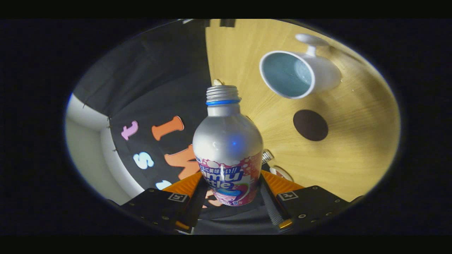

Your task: Take the bottle from table, then pour the juice into the cup, finally place the bottle on the coaster

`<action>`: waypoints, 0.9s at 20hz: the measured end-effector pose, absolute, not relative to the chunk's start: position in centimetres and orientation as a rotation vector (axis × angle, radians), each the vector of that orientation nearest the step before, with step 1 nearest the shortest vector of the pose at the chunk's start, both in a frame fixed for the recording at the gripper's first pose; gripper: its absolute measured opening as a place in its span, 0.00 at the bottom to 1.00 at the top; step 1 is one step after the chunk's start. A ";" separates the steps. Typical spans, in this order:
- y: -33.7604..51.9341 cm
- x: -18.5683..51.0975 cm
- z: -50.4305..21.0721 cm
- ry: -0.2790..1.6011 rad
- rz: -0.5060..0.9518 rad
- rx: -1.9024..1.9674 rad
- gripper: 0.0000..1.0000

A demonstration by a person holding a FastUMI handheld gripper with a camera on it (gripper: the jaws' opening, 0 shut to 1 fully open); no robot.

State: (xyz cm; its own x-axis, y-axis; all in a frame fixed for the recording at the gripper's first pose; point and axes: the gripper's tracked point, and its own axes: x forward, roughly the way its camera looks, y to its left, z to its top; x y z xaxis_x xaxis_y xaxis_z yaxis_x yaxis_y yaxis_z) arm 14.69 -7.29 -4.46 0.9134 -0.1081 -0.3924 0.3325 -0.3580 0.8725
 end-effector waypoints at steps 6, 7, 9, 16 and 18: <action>-6.7 14.3 -6.9 0.326 -0.487 1.450 0.77; -6.4 14.7 -7.0 0.341 -0.467 1.383 0.77; -6.3 15.2 -7.5 0.377 -0.441 1.248 0.78; -8.0 16.0 -10.6 0.501 -0.473 0.705 0.78; -8.5 16.4 -11.2 0.504 -0.474 0.603 0.78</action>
